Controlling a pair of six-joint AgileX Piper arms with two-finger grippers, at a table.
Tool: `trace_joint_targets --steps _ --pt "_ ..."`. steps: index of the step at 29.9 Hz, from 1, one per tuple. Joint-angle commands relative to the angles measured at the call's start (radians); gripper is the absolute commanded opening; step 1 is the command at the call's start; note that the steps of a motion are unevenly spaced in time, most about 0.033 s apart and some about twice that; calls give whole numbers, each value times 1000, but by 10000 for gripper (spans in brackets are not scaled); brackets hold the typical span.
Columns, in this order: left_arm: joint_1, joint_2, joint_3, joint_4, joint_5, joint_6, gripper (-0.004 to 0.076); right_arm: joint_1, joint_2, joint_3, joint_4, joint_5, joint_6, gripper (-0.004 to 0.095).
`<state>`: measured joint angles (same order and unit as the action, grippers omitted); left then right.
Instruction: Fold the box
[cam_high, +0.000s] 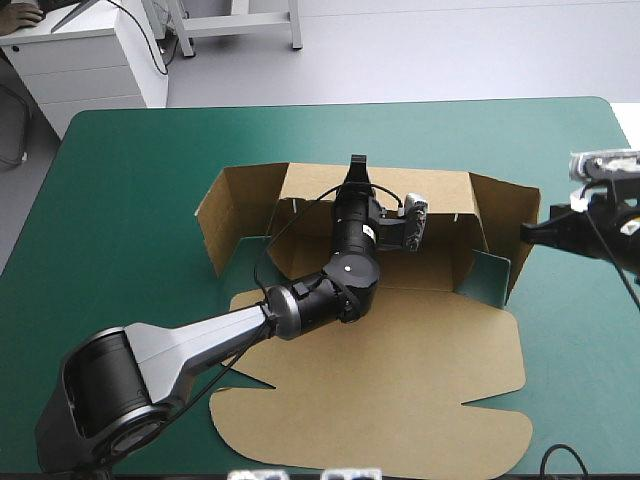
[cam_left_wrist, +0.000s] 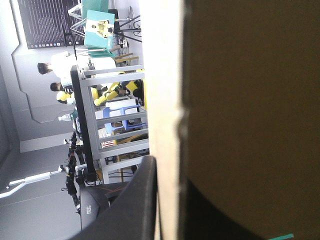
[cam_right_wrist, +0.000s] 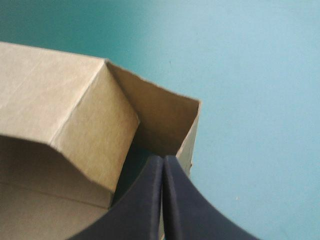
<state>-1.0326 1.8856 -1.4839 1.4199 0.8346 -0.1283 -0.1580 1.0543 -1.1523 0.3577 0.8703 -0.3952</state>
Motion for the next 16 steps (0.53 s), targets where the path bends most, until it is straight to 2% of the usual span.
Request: trace_joint_targets --steps 1,5,9,12,16 --pt "-11 -49 -17 -3 -32 -11 -8 -2 97 -149 23 -43 -13 -14" --pt "-11 -49 -17 -1 -32 -11 -8 -2 234 -264 38 15 -13 -14" --pt "-11 -49 -17 1 -38 -11 -8 -2 348 -341 105 81 -37 -14" --pt "-11 -49 -17 1 -38 -11 -8 -2 408 -368 179 77 -58 -14" --pt "-11 -49 -17 1 -38 -11 -8 -2 466 -398 210 68 -70 -14"
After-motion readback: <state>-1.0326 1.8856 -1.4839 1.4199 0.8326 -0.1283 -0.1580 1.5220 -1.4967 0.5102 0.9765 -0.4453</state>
